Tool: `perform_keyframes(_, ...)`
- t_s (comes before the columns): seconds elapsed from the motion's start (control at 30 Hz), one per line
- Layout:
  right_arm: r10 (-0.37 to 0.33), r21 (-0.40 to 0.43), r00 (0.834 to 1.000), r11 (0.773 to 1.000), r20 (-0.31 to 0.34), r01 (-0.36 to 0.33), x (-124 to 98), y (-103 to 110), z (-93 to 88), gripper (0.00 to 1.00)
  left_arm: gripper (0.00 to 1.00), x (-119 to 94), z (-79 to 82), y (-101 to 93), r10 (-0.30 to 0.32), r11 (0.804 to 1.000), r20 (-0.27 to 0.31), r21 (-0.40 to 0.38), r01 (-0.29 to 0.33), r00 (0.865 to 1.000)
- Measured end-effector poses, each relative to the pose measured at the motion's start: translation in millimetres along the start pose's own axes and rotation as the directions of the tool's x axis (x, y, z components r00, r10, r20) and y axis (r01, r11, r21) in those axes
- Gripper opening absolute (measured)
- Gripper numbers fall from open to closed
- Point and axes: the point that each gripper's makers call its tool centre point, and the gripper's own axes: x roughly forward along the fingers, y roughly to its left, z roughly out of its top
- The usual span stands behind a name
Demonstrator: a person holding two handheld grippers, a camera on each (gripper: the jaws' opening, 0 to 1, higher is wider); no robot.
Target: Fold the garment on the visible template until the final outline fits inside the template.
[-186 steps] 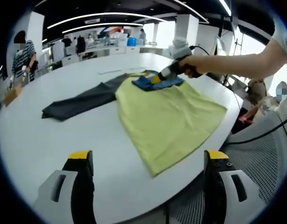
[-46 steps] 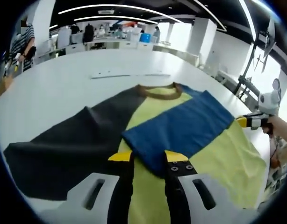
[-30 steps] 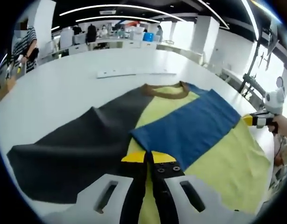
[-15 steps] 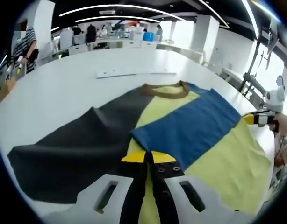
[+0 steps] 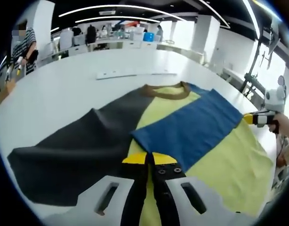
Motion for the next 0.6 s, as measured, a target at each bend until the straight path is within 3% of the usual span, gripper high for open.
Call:
perform_keyframes(0.3,-0.079,-0.101,0.997,0.992,-0.009,0.078,-8.2,-12.1,8.3,0.00,0.00,0.0,-0.2,-0.2,0.001,1.000,-0.002,0.025,-0.001,1.000)
perform_keyframes(0.6,-0.180,-0.332,0.981,0.932,-0.067,0.148,-7.6,-23.7,8.5,0.00,0.00,1.0,0.1,0.9,-0.001,1.000,0.001,0.030,0.001,1.000)
